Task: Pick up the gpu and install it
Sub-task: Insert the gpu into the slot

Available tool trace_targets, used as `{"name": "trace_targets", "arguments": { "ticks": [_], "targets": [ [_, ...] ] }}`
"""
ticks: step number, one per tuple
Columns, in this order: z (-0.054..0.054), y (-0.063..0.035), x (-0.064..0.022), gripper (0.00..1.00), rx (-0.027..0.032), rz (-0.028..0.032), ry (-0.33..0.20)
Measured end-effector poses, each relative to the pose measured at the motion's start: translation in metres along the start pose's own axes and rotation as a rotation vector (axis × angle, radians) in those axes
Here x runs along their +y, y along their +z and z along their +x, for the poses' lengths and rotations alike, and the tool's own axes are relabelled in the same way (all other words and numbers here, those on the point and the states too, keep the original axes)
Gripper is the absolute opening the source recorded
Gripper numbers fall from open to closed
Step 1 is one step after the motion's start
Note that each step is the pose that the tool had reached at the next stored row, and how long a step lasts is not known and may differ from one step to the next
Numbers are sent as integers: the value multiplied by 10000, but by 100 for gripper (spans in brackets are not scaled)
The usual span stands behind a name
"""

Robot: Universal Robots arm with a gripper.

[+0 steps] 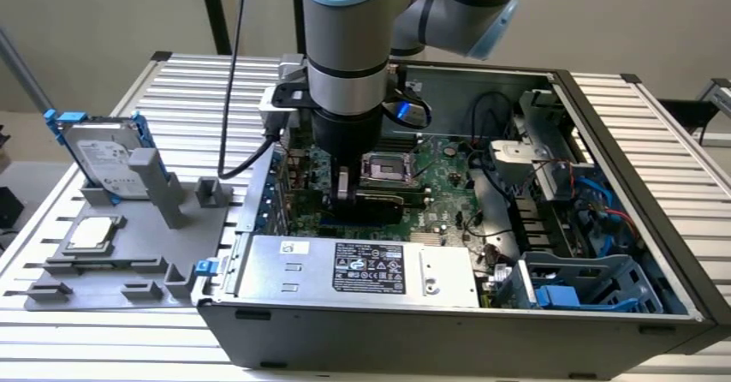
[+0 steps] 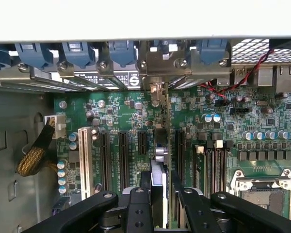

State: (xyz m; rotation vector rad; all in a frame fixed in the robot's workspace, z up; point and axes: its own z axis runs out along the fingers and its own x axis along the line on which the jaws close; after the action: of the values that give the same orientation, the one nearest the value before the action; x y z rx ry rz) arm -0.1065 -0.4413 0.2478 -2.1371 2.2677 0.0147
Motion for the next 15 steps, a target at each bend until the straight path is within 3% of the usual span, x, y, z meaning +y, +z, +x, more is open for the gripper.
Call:
{"name": "trace_targets", "arguments": {
  "ticks": [15],
  "targets": [
    [0, 31, 1, 27, 3, 0, 8]
  ]
}}
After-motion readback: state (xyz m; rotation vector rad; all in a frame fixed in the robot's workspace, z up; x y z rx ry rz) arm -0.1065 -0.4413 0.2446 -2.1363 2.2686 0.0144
